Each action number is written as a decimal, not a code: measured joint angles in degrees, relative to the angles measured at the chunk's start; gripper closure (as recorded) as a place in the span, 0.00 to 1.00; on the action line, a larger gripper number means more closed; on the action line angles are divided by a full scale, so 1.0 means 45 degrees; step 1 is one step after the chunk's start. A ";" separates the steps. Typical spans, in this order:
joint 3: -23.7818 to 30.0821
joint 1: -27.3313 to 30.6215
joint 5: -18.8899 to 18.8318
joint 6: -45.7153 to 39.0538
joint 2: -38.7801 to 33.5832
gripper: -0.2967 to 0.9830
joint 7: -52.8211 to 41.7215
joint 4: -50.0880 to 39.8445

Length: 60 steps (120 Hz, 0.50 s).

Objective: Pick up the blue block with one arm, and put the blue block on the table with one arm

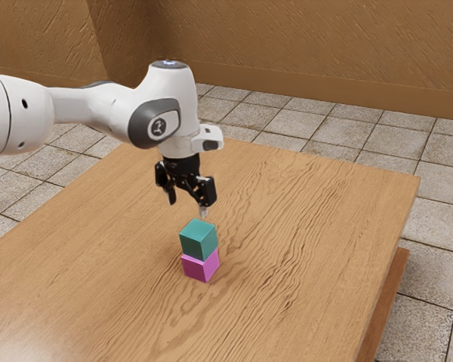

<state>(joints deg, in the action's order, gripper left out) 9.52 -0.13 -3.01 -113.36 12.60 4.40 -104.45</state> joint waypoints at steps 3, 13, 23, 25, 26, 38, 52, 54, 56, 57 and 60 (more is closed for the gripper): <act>0.0005 -0.0012 0.0001 -0.0114 0.0017 0.23 0.0036 -0.0150; -0.0004 -0.0027 0.0003 -0.0449 0.0111 0.23 0.0148 -0.0461; -0.0009 -0.0099 0.0005 -0.0731 0.0197 0.23 0.0253 -0.0656; -0.0008 -0.0132 0.0005 -0.0776 0.0212 0.23 0.0274 -0.0673; -0.0008 -0.0147 0.0005 -0.0798 0.0219 0.23 0.0284 -0.0680; -0.0007 -0.0258 0.0005 -0.1003 0.0249 0.23 0.0397 -0.0737; -0.0021 -0.0278 0.0006 -0.1157 0.0258 0.23 0.0509 -0.0871; -0.0023 -0.0288 0.0006 -0.1191 0.0262 0.23 0.0523 -0.0919; -0.0024 -0.0297 0.0003 -0.1222 0.0266 0.23 0.0537 -0.0955; -0.0024 -0.0301 0.0002 -0.1236 0.0270 0.23 0.0544 -0.0968; -0.0025 -0.0311 -0.0001 -0.1276 0.0289 0.23 0.0564 -0.1002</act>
<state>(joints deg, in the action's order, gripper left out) 9.41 -1.53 -3.02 -119.11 13.90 6.94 -108.96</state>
